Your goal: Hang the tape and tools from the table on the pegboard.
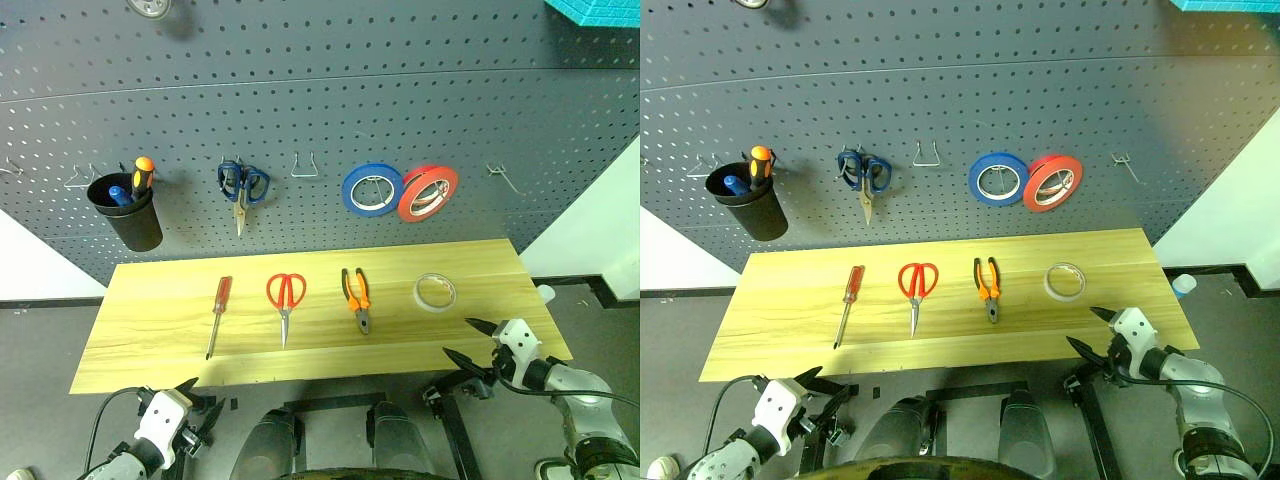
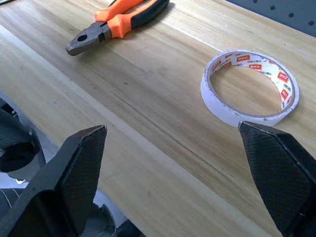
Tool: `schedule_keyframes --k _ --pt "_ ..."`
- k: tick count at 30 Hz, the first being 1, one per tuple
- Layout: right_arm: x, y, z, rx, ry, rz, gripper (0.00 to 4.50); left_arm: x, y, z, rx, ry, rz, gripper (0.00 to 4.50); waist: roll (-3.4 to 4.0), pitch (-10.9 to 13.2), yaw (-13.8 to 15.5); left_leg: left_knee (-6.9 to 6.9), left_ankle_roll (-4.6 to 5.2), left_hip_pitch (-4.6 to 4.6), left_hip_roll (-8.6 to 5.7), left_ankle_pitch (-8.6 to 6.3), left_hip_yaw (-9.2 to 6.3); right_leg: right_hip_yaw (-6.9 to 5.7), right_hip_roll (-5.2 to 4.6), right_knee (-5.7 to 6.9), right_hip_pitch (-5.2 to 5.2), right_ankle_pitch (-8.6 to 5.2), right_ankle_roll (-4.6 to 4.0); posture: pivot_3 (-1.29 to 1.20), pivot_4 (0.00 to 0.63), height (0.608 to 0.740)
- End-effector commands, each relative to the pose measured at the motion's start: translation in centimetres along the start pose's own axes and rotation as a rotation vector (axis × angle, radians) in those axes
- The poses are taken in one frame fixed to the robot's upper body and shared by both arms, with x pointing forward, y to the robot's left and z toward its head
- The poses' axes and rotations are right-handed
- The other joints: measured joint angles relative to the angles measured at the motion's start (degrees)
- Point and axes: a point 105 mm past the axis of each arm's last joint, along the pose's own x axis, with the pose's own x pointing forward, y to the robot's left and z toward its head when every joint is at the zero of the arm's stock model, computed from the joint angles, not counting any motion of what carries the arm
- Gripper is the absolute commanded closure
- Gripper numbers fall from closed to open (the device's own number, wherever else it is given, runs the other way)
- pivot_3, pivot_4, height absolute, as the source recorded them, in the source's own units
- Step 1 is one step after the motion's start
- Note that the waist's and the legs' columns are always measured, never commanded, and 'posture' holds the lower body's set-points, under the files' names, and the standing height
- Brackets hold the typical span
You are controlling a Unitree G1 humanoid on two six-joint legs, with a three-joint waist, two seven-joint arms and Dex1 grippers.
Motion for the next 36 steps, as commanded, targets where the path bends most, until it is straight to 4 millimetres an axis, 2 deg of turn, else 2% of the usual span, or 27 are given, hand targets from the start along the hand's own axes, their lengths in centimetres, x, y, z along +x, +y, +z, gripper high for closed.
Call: schedule_keyframes --k 1,9,19,23,27,30,31,36 --pt "0.0 -0.2 0.6 -0.019 -0.024 -0.001 0.0 -0.2 0.3 0.4 0.012 -0.02 0.011 0.86 0.0 0.0 0.0 0.0 0.0 0.01 0.0 0.0 0.0 0.0 0.0 0.0 0.0 0.0 0.0 -0.01 0.095 0.74" --pt "0.5 -0.1 1.2 -0.025 -0.028 0.002 0.0 0.2 0.4 0.8 0.021 -0.024 0.018 0.86 -0.02 -0.01 -0.04 -0.03 0.0 0.4 0.05 -0.02 0.19 0.12 0.0 0.02 0.27 -0.02 0.01 -0.01 0.094 0.74" --pt "1.2 -0.1 1.3 -0.043 0.001 -0.001 0.0 0.6 0.7 0.8 0.033 -0.012 0.038 0.86 -0.02 -0.02 0.02 -0.05 0.01 0.42 0.08 -0.02 0.26 0.13 0.0 0.01 0.27 -0.01 0.01 -0.01 0.093 0.74" --pt "2.9 -0.3 1.5 -0.101 0.053 0.005 0.0 2.9 1.5 3.7 0.04 -0.101 0.036 0.86 -0.02 -0.02 0.02 -0.01 0.02 0.44 0.08 -0.02 0.28 0.13 0.0 0.04 0.28 -0.01 0.01 0.0 0.095 0.74" --pt "4.9 -0.9 3.1 -0.091 0.046 0.016 0.0 5.6 0.8 7.0 0.077 -0.172 -0.075 0.86 -0.01 -0.02 0.01 0.03 0.02 0.49 0.11 -0.01 0.31 0.13 0.01 0.08 0.34 0.06 0.0 0.0 0.097 0.74" --pt "6.5 -1.9 4.0 -0.114 0.078 0.001 0.0 7.2 -0.5 9.0 0.051 -0.21 -0.208 0.36 0.02 -0.04 -0.2 0.01 0.03 0.52 0.12 0.01 0.33 0.16 0.04 0.09 0.33 0.15 -0.03 -0.01 0.096 0.74" --pt "7.1 -2.2 4.2 -0.117 0.096 -0.002 0.0 7.9 -1.1 9.8 0.052 -0.221 -0.267 0.05 0.02 -0.05 -0.25 -0.01 0.03 0.5 0.12 0.01 0.38 0.21 0.05 0.09 0.28 0.28 -0.18 -0.01 0.096 0.74" --pt "9.4 -3.1 4.7 -0.14 0.204 0.013 0.0 10.2 -4.3 12.6 0.167 -0.212 -0.533 0.02 0.02 -0.05 -0.22 -0.03 0.04 0.48 0.12 0.02 0.44 0.26 0.07 0.08 0.24 0.39 -0.1 -0.02 0.093 0.74"
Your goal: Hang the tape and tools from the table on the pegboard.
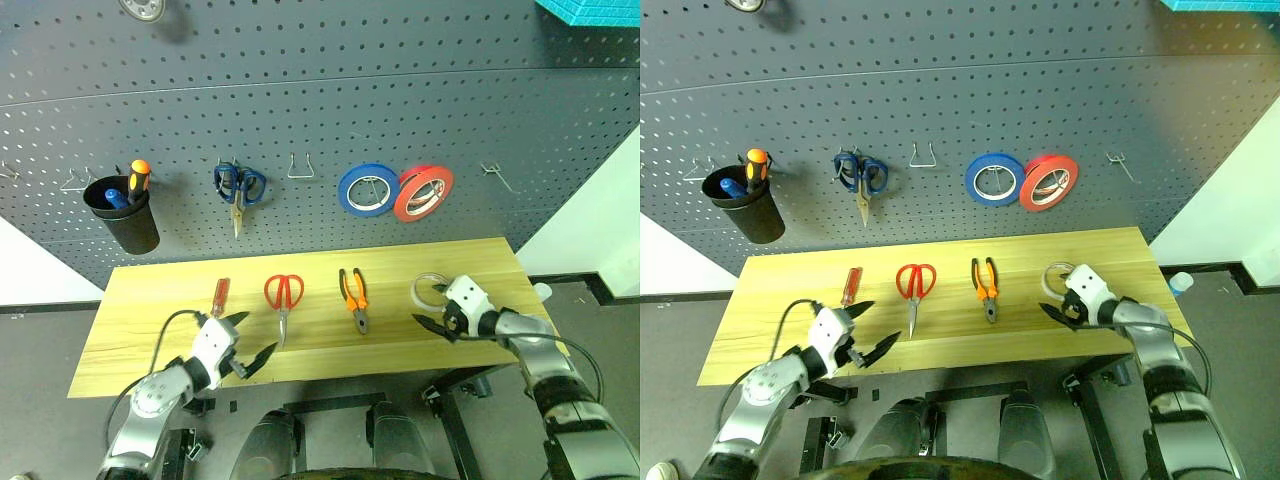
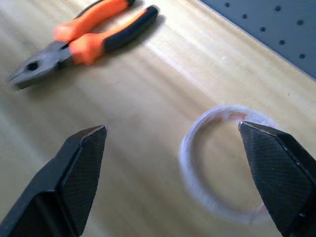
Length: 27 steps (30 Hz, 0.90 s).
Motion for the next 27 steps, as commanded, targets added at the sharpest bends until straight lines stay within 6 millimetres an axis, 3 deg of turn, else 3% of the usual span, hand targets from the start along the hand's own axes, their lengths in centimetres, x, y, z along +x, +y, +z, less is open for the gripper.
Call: schedule_keyframes --k 1,5,10,19,22,27 --pt "1.3 -0.4 0.2 -0.001 0.067 0.009 0.0 2.0 -1.3 1.7 0.057 0.01 -0.177 0.02 0.0 0.0 0.02 0.01 0.0 0.02 0.0 0.0 0.01 0.01 0.0 0.0 0.03 0.0 -0.01 -0.02 0.09 0.74" --pt "2.4 -0.7 0.6 0.004 0.128 0.023 0.0 4.7 -1.4 3.8 0.094 -0.007 -0.268 0.02 0.0 0.0 -0.07 0.01 0.0 0.01 0.0 0.01 0.02 0.05 0.03 -0.01 0.02 0.02 0.0 -0.02 0.09 0.74" --pt "3.1 -0.4 -0.7 0.009 0.25 0.026 0.0 7.2 -1.8 5.1 0.13 -0.018 -0.323 0.02 0.01 -0.02 -0.45 0.01 0.0 0.03 0.0 0.01 0.08 0.14 0.06 -0.05 0.02 0.08 0.08 -0.03 0.082 0.74" --pt "3.2 -0.5 -2.0 0.039 0.363 0.003 0.0 7.9 -2.7 4.5 0.062 0.0 -0.348 0.02 -0.02 -0.03 -1.71 0.04 0.0 0.07 0.05 0.02 0.15 0.25 0.12 -0.06 0.02 0.2 0.19 -0.04 0.084 0.74" --pt "3.3 -0.4 -2.0 0.041 0.373 0.006 0.55 7.8 -2.5 4.4 0.045 0.006 -0.332 0.0 -0.02 -0.04 -1.72 0.07 0.0 0.11 0.08 0.03 0.15 0.26 0.17 -0.05 0.07 0.26 0.21 -0.03 0.083 0.74" --pt "3.4 -0.3 -1.7 0.011 0.367 0.033 2.18 7.7 -2.2 4.4 0.046 0.002 -0.316 0.0 -0.02 -0.04 -1.75 0.13 -0.02 0.12 0.09 0.04 0.16 0.29 0.18 -0.06 0.09 0.36 0.24 -0.03 0.083 0.74"
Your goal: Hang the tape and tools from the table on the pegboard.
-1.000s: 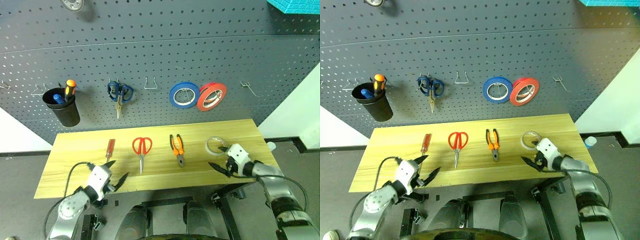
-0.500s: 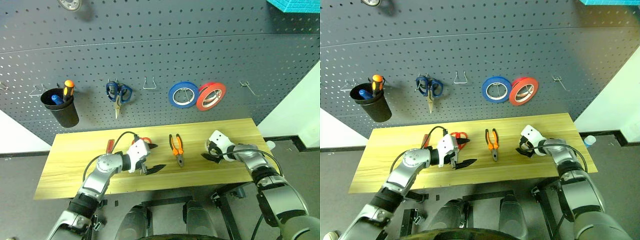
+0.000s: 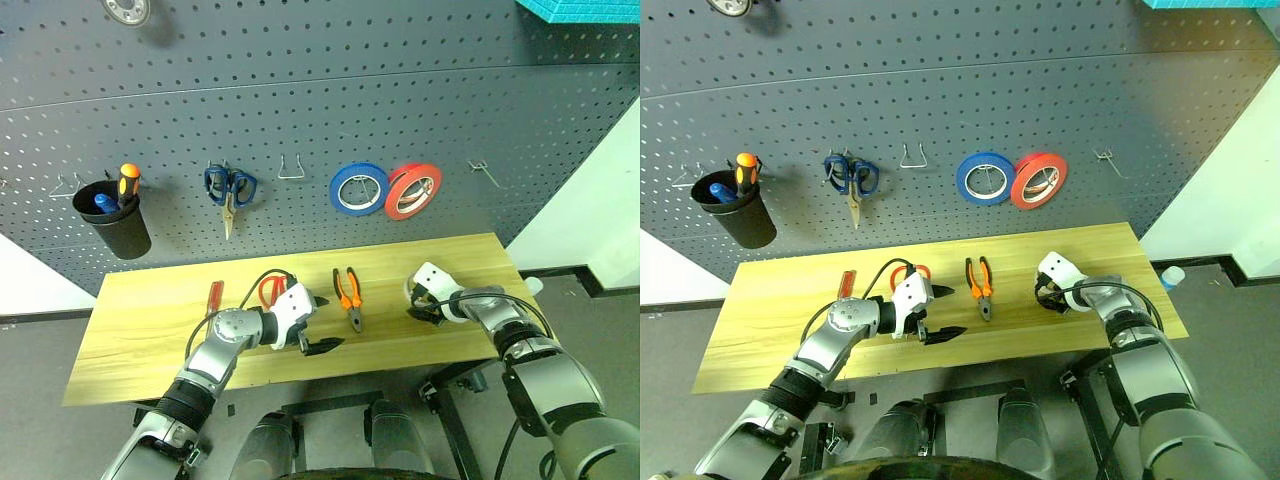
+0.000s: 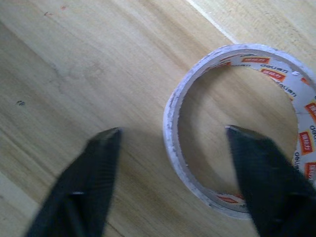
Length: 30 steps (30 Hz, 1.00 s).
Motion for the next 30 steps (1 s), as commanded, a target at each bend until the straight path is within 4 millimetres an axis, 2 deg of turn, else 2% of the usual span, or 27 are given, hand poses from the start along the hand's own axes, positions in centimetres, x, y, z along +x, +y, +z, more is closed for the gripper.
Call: schedule_keyframes --k 1,3,7,13,17,21,25,27,30 --pt "0.0 0.0 0.0 -0.028 0.018 0.012 2.51 -0.4 0.4 0.7 0.01 -0.028 0.023 0.0 0.0 0.0 0.0 0.0 0.0 0.0 0.0 0.0 0.0 0.0 0.0 0.0 0.0 0.01 0.01 -0.03 0.083 0.74" --pt "-0.1 0.0 -0.1 -0.033 0.015 0.012 3.27 -0.5 0.5 0.6 0.009 -0.029 0.031 0.0 0.0 0.0 0.0 0.0 0.0 0.01 0.0 0.0 0.0 0.0 0.01 0.0 0.0 0.02 0.01 -0.04 0.082 0.74" --pt "-0.5 -0.6 -0.2 -0.033 -0.013 -0.021 4.48 -0.8 0.9 0.6 0.025 -0.03 0.061 0.0 0.01 0.0 -0.03 0.0 0.0 0.0 0.01 0.0 0.0 0.01 0.01 0.0 -0.01 0.03 0.02 -0.05 0.082 0.74" --pt "-2.9 -2.6 -0.7 -0.073 -0.127 -0.158 4.48 -2.1 2.1 1.1 0.055 -0.072 0.157 0.0 0.02 -0.01 0.24 -0.02 -0.01 -0.11 0.0 0.0 0.0 0.02 0.01 -0.06 -0.07 0.03 0.03 -0.05 0.083 0.74" --pt "-7.2 -3.1 0.5 -0.256 -0.271 -0.337 4.48 -3.0 1.9 1.5 0.075 -0.103 0.175 0.0 0.04 -0.02 0.21 -0.09 0.0 -0.2 0.0 -0.01 0.05 0.07 0.0 -0.08 -0.2 0.0 0.07 -0.07 0.079 0.74" --pt "-11.8 -3.5 2.6 -0.592 -0.337 -0.613 4.48 -3.0 1.5 2.8 0.099 -0.172 0.155 0.0 0.1 -0.06 -0.13 -0.08 -0.01 -0.19 0.03 -0.01 0.26 0.19 0.0 -0.04 -0.28 -0.14 0.32 -0.1 0.076 0.74" --pt "-15.7 -6.1 6.2 -0.724 -0.409 -0.859 4.48 -2.4 1.1 4.6 0.164 -0.232 0.109 0.0 0.08 -0.06 -0.31 0.16 0.02 -0.1 0.03 0.02 0.63 0.6 0.06 -0.06 -0.19 0.04 0.16 -0.12 0.071 0.74" --pt "-16.6 -7.0 7.8 -0.777 -0.433 -0.911 4.48 -2.1 1.2 5.7 0.189 -0.265 0.103 0.0 0.07 -0.06 -0.59 0.24 0.07 -0.08 0.03 0.05 0.76 0.77 0.11 -0.15 -0.02 0.17 0.12 -0.12 0.063 0.74" --pt "-16.5 -8.1 9.3 -0.822 -0.442 -0.909 4.48 -1.6 1.9 6.8 0.225 -0.291 0.115 0.0 -0.17 -0.21 -1.18 0.24 0.15 -0.04 0.04 0.09 0.85 0.86 0.12 -0.24 0.22 0.23 0.11 -0.12 0.057 0.74"
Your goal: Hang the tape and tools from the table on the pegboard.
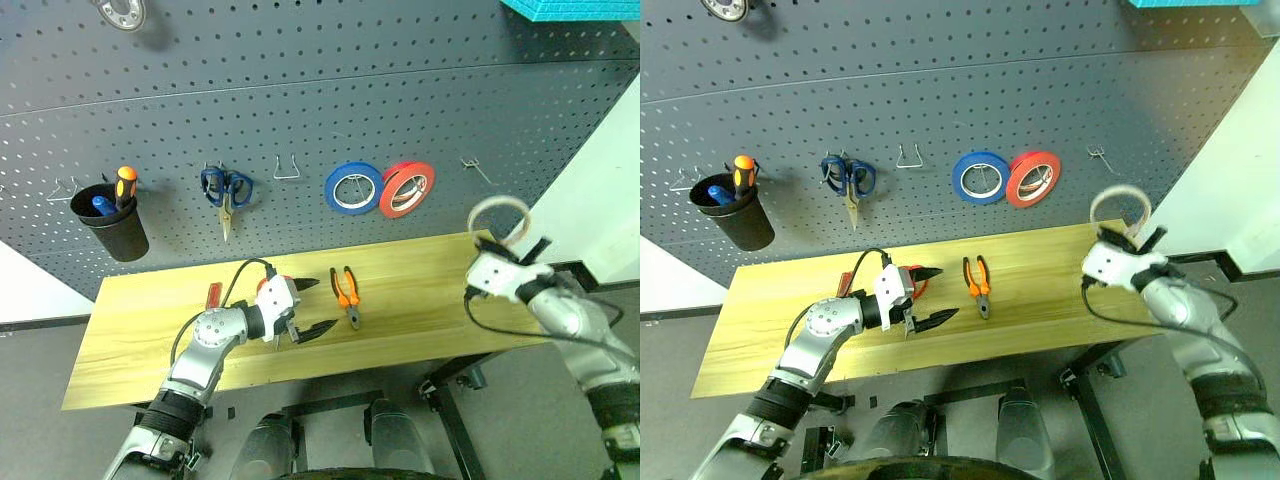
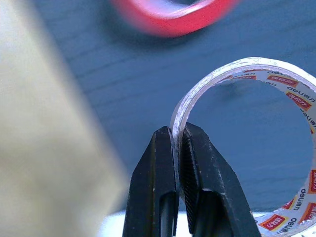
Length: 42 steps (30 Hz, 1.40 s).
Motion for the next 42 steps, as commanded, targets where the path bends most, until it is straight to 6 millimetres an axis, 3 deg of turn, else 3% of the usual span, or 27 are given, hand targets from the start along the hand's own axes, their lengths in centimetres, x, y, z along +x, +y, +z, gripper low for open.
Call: schedule_keyframes --k 1,6,12,19,20,24,26,29,31,36,42 --pt "1.6 -1.7 0.2 -0.046 -0.032 -0.019 4.48 0.9 1.1 2.1 0.07 -0.072 0.011 0.0 -0.17 -0.1 -0.36 -0.02 0.0 0.03 0.03 0.0 0.0 0.0 0.03 -0.03 0.04 0.0 -0.01 -0.12 0.054 0.74" --pt "3.8 -1.3 -0.1 0.025 -0.036 0.037 4.48 1.8 1.6 3.0 0.081 -0.105 0.013 0.0 -0.26 -0.2 -0.58 -0.13 0.02 0.26 0.04 0.0 0.11 0.19 0.07 -0.11 -0.15 0.25 -0.04 -0.1 0.05 0.74" --pt "4.9 0.4 -0.4 0.131 -0.043 0.124 4.48 1.6 1.7 3.0 0.081 -0.106 0.022 0.0 -0.26 -0.2 -0.48 -0.23 0.02 0.24 0.04 0.0 0.15 0.27 0.09 -0.17 -0.2 0.25 -0.03 -0.09 0.051 0.74" --pt "5.0 0.4 -0.6 0.108 -0.046 0.119 2.48 1.2 1.8 2.8 0.08 -0.095 0.032 0.0 -0.26 -0.2 -0.52 -0.2 0.02 0.29 0.04 0.0 0.2 0.35 0.1 -0.12 -0.19 0.28 0.0 -0.08 0.052 0.74" --pt "4.9 0.4 -0.6 0.095 -0.048 0.115 2.04 1.1 1.8 2.7 0.08 -0.092 0.034 0.0 -0.26 -0.2 -0.5 -0.2 0.02 0.31 0.04 0.0 0.21 0.37 0.11 -0.1 -0.19 0.28 0.0 -0.08 0.053 0.74" --pt "2.9 1.4 0.3 0.037 -0.127 0.159 1.9 -0.1 2.7 1.8 0.072 -0.039 0.083 0.0 -0.26 -0.2 -0.39 -0.21 0.02 0.31 0.04 0.0 0.21 0.37 0.11 -0.08 -0.21 0.28 0.01 -0.09 0.058 0.74" --pt "1.1 3.8 1.9 0.089 -0.198 0.276 1.9 -1.5 3.2 0.3 0.045 0.039 0.102 0.0 -0.34 -0.25 -0.38 -0.22 0.03 0.3 0.04 0.0 0.21 0.38 0.12 -0.08 -0.21 0.26 0.03 -0.1 0.063 0.74" --pt "-2.1 9.1 5.1 0.309 -0.246 0.508 1.9 -4.5 3.2 -3.3 -0.017 0.234 0.079 0.0 -0.42 -0.3 -0.66 -0.26 0.11 0.36 0.13 -0.05 0.21 0.39 0.2 -0.07 -0.2 0.23 0.12 -0.12 0.069 0.74" --pt "-3.0 11.0 6.5 0.443 -0.218 0.596 1.54 -5.9 3.2 -4.6 -0.026 0.31 0.068 0.0 -0.43 -0.31 -1.25 -0.25 0.19 0.46 0.26 -0.11 0.22 0.41 0.34 -0.03 -0.17 0.22 0.13 -0.13 0.07 0.74" --pt "-1.7 13.7 9.1 0.714 -0.071 0.679 0.04 -8.3 4.7 -6.3 -0.055 0.384 0.135 0.0 -0.69 -0.42 -2.03 -0.02 0.17 0.85 0.25 -0.1 0.37 0.57 0.35 0.07 0.19 0.2 -0.02 -0.14 0.078 0.74" --pt "1.2 16.4 12.8 0.936 0.127 0.76 0.04 -10.3 6.0 -7.1 -0.056 0.431 0.186 0.0 -0.78 -0.52 -1.92 -0.08 0.15 0.84 0.62 -0.1 0.33 0.53 0.71 0.2 -0.07 0.26 -0.13 -0.13 0.081 0.74"
